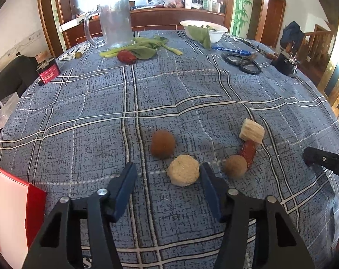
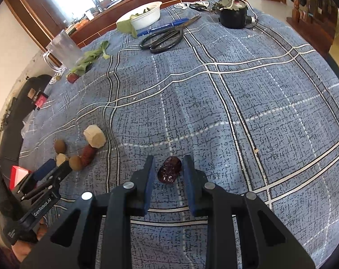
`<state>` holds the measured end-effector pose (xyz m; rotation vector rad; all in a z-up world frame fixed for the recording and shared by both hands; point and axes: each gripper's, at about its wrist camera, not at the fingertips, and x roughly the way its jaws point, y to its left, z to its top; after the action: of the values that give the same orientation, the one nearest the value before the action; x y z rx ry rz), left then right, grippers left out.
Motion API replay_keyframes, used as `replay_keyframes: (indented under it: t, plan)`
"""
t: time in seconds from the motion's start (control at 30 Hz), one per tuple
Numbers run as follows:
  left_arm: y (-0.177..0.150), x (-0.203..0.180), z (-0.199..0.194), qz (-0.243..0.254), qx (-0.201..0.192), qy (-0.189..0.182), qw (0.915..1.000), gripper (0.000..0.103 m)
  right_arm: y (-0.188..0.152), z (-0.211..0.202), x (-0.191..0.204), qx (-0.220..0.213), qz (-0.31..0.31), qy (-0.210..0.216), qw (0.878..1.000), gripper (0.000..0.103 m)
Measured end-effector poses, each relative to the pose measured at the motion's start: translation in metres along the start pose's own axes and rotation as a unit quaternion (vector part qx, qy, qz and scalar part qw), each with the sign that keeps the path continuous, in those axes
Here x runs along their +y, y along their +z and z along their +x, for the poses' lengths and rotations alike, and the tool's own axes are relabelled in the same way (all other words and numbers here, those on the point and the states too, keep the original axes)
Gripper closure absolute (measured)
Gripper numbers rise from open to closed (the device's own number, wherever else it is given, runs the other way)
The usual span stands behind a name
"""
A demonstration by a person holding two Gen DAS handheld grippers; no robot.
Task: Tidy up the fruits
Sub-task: 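Grasp the round tan biscuit with the left tool while the right tool holds the date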
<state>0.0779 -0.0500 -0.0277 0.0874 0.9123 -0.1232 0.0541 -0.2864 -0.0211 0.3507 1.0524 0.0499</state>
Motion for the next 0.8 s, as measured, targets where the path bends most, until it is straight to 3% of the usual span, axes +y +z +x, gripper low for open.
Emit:
replay_keyframes:
  t: [0.17,0.33,0.8]
  plan:
    - [-0.001,-0.005,-0.002,0.012,-0.004,-0.009,0.9999,0.067,-0.001,0.000,0.004,-0.001,-0.013,-0.009,1.000,0.076]
    - [-0.002,-0.008,-0.004,0.016,-0.004,-0.019,0.9997,0.076,-0.003,0.002,0.011,-0.005,-0.036,-0.028,0.999,0.077]
    - [-0.004,-0.012,-0.013,0.021,-0.021,-0.012,0.9995,0.076,-0.006,-0.005,0.010,-0.021,-0.026,-0.015,0.999,0.080]
